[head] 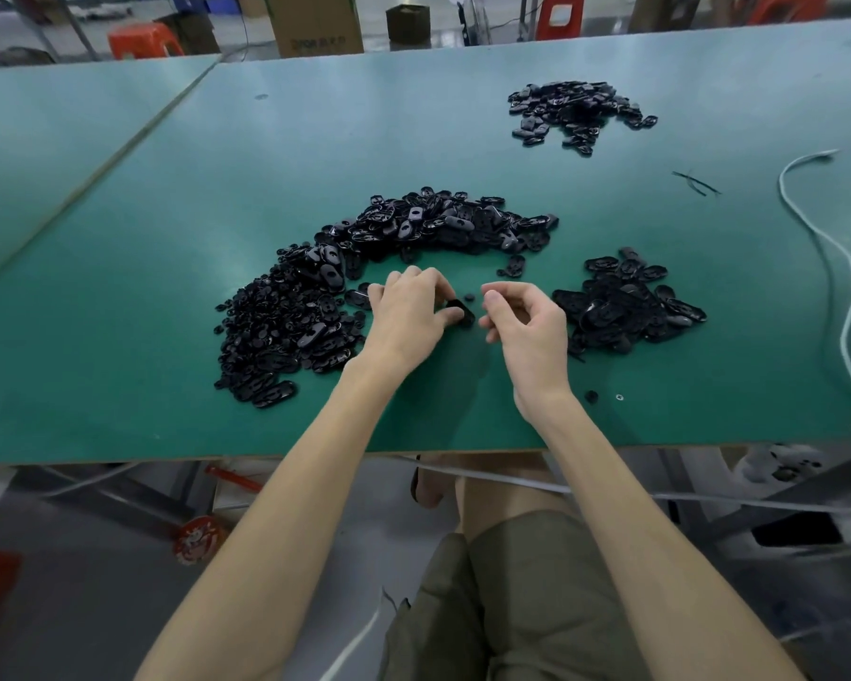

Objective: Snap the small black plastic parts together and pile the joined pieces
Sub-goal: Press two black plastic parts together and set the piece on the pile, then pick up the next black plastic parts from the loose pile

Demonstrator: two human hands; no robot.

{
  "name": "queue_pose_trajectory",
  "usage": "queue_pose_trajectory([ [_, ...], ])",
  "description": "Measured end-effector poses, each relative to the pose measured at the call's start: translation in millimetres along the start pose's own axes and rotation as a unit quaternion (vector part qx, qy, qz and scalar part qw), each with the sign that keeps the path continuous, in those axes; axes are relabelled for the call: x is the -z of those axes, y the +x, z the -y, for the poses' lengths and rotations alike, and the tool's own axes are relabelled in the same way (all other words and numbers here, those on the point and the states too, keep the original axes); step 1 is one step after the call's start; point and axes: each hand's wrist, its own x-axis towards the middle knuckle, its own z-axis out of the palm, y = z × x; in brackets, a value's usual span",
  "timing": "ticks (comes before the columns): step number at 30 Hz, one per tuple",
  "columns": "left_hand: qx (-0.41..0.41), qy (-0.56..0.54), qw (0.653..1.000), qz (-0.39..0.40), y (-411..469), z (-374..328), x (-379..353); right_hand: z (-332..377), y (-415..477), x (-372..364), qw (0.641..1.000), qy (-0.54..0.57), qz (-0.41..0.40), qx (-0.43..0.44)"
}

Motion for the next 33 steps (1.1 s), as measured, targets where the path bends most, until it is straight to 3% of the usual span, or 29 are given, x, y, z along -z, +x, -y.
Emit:
queue_pose_trajectory([
  [4, 0.002, -0.068, 0.998, 0.016, -2, -1, 2, 0, 0, 1, 1.0, 0.013, -0.005, -0.002],
  [8, -0.012, -0.237, 0.971, -0.035, -9, 1, 3, -1, 0, 1, 1.0, -0.01, 0.001, 0.002],
  [12, -0.043, -0.294, 0.953, -0.068, -15, -3, 5, 2, -2, -2, 0.998, -0.045, 0.034, 0.019],
  [17, -0.048, -0.232, 0.97, -0.05, -15, 3, 7, 1, -2, -1, 0.999, -0.012, 0.032, 0.012],
  [20, -0.026, -0.148, 0.987, -0.054, -15, 8, 11, 0, 0, 0, 0.999, 0.045, -0.006, -0.011],
  [25, -0.012, 0.011, 0.999, -0.044, -14, 10, 10, 0, 0, 0, 0.999, 0.044, -0.019, -0.015],
  [33, -0.018, 0.008, 0.999, -0.027, -8, 1, 5, 0, 1, 0, 0.999, 0.042, -0.023, -0.022],
])
